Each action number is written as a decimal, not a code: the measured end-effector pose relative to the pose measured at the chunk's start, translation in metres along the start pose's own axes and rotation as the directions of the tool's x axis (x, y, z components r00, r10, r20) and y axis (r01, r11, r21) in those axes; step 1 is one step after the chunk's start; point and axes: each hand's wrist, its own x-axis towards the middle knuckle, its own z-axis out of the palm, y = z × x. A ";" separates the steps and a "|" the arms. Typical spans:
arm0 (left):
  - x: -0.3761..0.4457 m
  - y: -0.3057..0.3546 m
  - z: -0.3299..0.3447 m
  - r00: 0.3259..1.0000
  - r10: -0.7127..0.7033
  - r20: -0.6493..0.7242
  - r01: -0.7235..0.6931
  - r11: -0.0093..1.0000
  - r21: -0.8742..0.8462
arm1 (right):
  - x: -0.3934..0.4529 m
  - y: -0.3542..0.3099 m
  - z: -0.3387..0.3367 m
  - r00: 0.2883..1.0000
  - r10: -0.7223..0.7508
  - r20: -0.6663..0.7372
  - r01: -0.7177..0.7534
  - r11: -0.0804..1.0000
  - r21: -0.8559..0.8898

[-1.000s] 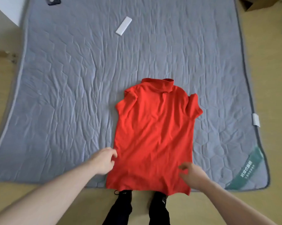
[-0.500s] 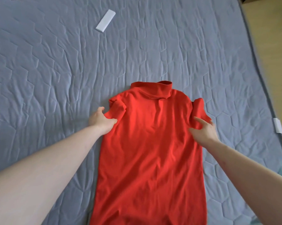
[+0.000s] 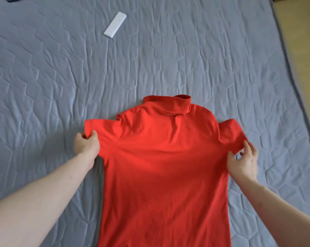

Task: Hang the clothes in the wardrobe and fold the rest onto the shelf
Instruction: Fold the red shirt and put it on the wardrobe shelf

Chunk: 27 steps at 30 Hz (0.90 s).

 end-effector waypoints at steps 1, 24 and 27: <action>0.000 -0.001 -0.004 0.999 0.015 0.031 -0.017 0.998 0.057 | -0.003 0.002 0.001 0.997 0.017 0.071 -0.014 0.999 -0.040; -0.261 0.099 0.103 0.546 0.591 0.594 -0.556 0.786 -0.272 | -0.036 0.022 -0.074 0.980 -0.028 0.197 -0.020 0.972 0.234; -0.286 0.099 0.153 0.512 0.495 0.702 -0.478 0.843 -0.247 | -0.039 0.033 -0.087 0.984 -0.024 0.177 -0.023 0.966 0.257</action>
